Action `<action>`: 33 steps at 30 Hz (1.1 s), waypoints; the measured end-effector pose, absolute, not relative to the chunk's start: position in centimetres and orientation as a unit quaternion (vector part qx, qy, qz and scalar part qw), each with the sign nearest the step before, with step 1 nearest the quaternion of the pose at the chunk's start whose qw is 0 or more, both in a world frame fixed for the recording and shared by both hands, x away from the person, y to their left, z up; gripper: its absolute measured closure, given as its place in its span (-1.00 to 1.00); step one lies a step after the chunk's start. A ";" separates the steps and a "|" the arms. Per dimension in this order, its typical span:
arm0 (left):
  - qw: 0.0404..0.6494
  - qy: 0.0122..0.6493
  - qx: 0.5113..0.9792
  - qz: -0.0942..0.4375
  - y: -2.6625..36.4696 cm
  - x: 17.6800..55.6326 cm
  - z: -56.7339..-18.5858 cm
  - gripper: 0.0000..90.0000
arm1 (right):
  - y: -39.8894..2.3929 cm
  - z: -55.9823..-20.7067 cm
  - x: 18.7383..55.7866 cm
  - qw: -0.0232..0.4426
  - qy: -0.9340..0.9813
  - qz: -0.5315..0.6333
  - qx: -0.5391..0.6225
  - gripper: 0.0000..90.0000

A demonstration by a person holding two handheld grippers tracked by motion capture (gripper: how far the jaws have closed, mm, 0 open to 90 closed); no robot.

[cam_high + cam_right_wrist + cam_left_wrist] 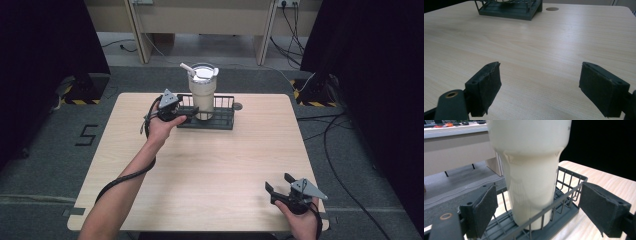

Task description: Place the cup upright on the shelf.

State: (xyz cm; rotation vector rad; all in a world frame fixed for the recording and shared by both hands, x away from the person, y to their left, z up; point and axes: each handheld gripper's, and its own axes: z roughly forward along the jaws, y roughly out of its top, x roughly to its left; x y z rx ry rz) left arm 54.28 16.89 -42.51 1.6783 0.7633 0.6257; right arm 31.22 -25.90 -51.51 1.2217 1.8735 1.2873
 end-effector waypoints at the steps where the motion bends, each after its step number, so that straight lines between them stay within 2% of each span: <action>1: 0.562 0.324 0.713 0.266 17.0 54.1 -42.5 -0.68 | -25.9 -51.5 31.2 0.277 0.698 0.479 0.455 -0.60; 25: 0.559 0.330 0.712 0.267 21.2 48.9 -44.0 -0.68 | -25.9 -51.5 31.2 0.278 0.698 0.477 0.456 -0.60; 33: 0.556 0.311 0.714 0.290 23.0 47.0 -44.9 -0.68 | -25.9 -51.5 31.2 0.279 0.698 0.476 0.456 -0.60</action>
